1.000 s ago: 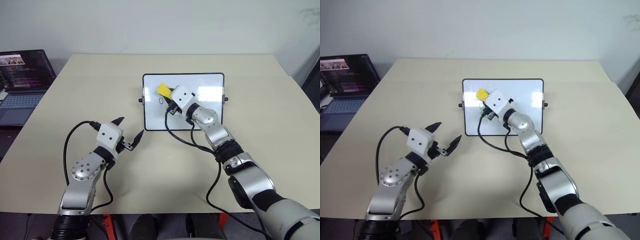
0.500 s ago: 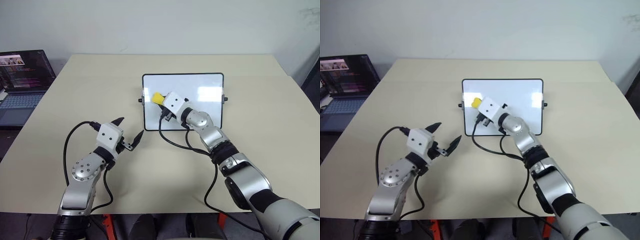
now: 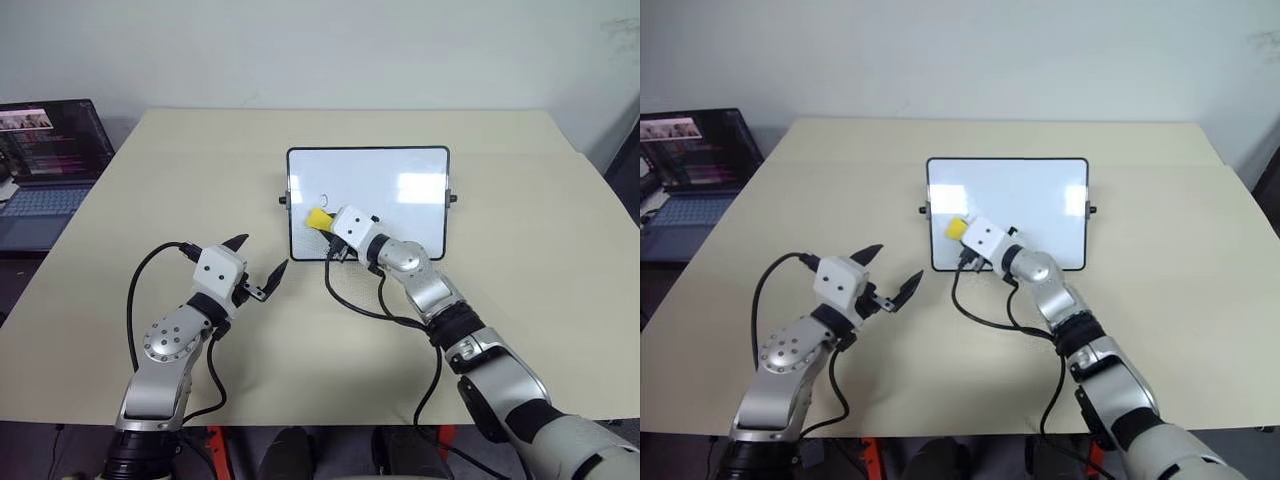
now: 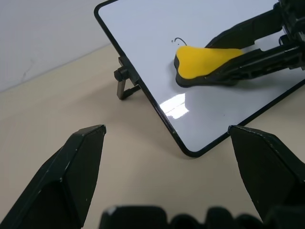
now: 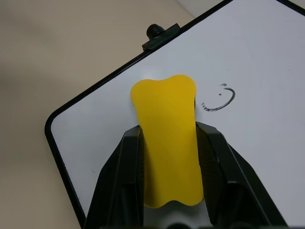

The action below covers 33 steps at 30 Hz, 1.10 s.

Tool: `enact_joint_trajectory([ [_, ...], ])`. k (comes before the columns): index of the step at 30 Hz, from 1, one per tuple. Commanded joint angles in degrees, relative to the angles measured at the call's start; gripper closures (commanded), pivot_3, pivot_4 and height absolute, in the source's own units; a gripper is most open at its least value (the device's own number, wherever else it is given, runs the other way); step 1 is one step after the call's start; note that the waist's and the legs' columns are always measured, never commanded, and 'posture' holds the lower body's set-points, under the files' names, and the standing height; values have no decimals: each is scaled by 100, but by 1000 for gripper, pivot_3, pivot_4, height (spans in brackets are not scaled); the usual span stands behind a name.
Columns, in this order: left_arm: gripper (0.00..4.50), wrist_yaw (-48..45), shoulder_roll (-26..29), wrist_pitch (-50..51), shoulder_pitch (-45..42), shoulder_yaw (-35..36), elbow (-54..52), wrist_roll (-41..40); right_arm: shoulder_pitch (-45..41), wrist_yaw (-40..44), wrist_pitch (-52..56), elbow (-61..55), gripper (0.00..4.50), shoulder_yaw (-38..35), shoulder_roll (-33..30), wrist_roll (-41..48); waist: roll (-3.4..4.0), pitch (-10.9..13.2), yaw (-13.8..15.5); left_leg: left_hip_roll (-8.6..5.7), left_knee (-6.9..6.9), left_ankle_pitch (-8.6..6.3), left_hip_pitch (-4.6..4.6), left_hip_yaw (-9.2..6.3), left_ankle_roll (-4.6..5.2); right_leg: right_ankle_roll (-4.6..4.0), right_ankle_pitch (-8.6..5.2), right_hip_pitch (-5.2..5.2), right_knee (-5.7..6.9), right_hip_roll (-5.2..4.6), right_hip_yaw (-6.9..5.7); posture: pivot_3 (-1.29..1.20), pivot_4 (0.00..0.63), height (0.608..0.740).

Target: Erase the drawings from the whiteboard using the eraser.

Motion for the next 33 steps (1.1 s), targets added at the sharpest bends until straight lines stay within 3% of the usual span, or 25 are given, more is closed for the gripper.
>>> enact_joint_trajectory([
  [1, 0, -5, 15, -51, -92, 5, -148, -12, -325, -216, -41, 154, 3272, -297, -115, 116, 0, 0, 8, 0, 0, 0, 1, -1, 0, -2, 2, 1, 0, 0, -1, 0, 150, 740],
  [13, 0, 9, 27, -53, -98, 32, -130, -7, 174, 107, 861, -1752, 3272, -404, -229, 371, 1, 1, 10, 1, -10, -2, -11, -2, -1, -2, 1, -5, -14, 0, -2, 0, 150, 740],
  [25, 0, -39, 29, -93, -246, -17, 1, -10, -944, -584, 115, 254, 3272, -581, -110, 280, 1, 1, -6, 1, -11, -1, -7, 2, -1, -3, 1, -7, -12, 0, -1, 0, 150, 740],
  [33, 0, -26, 59, -58, -173, 29, -103, -17, -823, -615, -380, 989, 3272, -409, 36, 161, 0, 1, -6, 1, -8, -1, -3, 6, 0, -3, 1, -5, -5, 0, 3, 0, 150, 740],
])
